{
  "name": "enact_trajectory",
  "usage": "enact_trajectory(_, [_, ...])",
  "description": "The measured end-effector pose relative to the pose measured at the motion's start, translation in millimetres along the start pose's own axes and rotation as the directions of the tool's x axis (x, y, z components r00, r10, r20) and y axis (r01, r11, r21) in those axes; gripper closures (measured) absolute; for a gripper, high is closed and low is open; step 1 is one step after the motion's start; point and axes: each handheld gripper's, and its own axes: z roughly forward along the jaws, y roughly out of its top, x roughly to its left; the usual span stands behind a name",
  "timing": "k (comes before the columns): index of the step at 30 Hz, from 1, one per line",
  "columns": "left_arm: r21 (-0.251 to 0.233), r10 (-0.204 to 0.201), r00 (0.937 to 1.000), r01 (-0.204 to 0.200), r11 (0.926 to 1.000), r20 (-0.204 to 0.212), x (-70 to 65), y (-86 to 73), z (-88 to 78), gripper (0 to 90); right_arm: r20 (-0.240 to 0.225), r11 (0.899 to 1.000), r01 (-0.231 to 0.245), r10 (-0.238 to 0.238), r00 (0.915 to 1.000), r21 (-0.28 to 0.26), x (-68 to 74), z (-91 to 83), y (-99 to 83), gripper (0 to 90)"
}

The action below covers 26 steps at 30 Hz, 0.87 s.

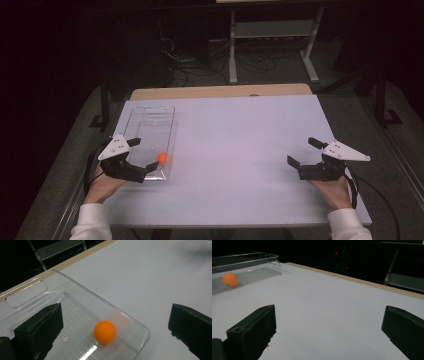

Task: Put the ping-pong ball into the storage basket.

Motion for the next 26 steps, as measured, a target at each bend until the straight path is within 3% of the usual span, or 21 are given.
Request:
enact_trajectory(10, [-0.084,-0.037,0.9988,0.034,0.9958,-0.033,-2.2,-12.3,-3.0,0.0,-0.001,1.0,-0.004,0.004,1.0,-0.002,-0.1,-0.7,-0.7,0.0])
enact_trajectory(26, [-0.124,-0.068,0.9942,0.057,0.9906,-0.083,-1.1,-25.0,-11.0,0.0,-0.001,1.0,-0.006,0.006,1.0,0.001,0.6,-1.1,-1.6,0.0])
